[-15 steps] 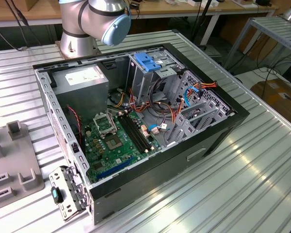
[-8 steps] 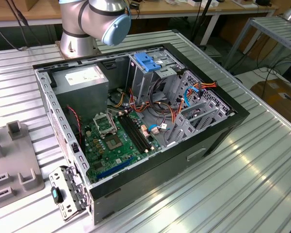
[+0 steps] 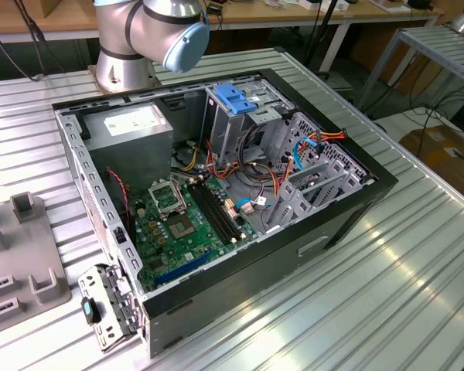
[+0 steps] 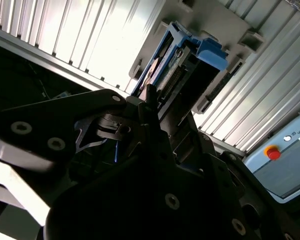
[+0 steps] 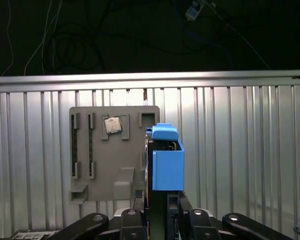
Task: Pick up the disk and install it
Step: 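Pick up the disk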
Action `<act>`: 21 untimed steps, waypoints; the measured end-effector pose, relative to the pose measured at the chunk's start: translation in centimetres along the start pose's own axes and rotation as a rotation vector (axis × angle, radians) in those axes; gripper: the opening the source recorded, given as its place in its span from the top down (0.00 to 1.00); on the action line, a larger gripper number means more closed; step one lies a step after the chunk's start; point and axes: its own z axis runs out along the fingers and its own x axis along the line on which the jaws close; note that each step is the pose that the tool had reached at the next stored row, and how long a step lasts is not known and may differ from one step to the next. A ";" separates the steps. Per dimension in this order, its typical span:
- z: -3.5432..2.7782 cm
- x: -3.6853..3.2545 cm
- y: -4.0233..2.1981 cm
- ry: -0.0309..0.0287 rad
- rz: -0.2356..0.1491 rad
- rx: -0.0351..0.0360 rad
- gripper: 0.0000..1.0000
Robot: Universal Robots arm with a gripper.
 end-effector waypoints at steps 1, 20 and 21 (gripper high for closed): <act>-0.01 -0.01 -0.21 0.0000 0.000 -0.0001 0.65; -0.04 -0.14 -3.50 0.0000 0.000 0.0000 0.65; -0.04 -0.15 -3.70 0.0000 0.000 0.0000 0.65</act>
